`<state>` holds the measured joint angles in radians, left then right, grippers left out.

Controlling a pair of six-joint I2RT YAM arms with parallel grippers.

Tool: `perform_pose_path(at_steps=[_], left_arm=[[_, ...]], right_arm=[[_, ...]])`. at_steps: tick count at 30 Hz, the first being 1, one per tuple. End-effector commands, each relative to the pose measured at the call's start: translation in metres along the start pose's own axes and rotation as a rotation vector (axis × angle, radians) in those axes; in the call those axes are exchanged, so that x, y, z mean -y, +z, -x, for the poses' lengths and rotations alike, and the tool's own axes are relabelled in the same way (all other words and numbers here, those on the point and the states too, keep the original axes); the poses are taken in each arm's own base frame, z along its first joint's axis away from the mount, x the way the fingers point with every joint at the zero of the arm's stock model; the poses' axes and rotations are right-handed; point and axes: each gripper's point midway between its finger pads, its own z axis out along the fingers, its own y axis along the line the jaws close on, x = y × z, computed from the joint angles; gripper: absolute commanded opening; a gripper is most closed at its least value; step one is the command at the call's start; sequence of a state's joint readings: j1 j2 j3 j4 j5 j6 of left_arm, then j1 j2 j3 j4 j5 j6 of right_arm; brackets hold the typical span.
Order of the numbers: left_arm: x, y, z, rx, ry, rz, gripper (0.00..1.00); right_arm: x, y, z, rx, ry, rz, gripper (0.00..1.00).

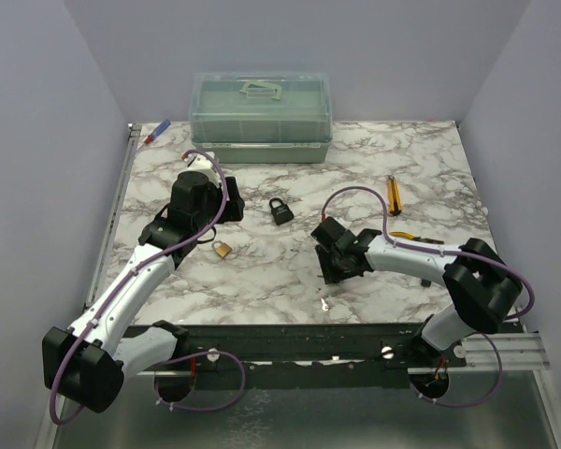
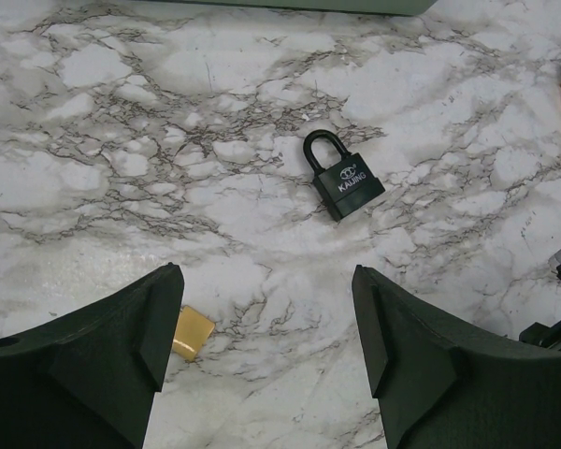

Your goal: Unlock with the key

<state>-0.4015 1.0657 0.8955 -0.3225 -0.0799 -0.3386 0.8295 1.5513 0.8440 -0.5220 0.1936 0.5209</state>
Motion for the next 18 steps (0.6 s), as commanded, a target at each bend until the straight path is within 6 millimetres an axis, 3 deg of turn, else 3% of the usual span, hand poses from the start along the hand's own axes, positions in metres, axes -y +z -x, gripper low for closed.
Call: perform_pose_path(at_steps=[1, 6, 10, 18], left_arm=[[0.0003, -0.0028, 0.0059, 0.028, 0.012, -0.001, 0.79], [-0.0003, -0.0040, 0.0068, 0.033, 0.012, 0.001, 0.79], [-0.0001, -0.0046, 0.0069, 0.034, 0.011, -0.001, 0.79], [0.0042, -0.0057, 0.0056, 0.029, 0.012, -0.025, 0.79]], right_arm=[[0.0023, 0.0064, -0.0017, -0.017, -0.026, -0.044, 0.50], [0.0000, 0.0102, -0.0044, -0.032, -0.043, -0.052, 0.42], [-0.0030, 0.0111, -0.0048, -0.038, -0.050, -0.047, 0.31], [-0.0063, 0.0100, -0.0011, -0.020, -0.042, -0.041, 0.21]])
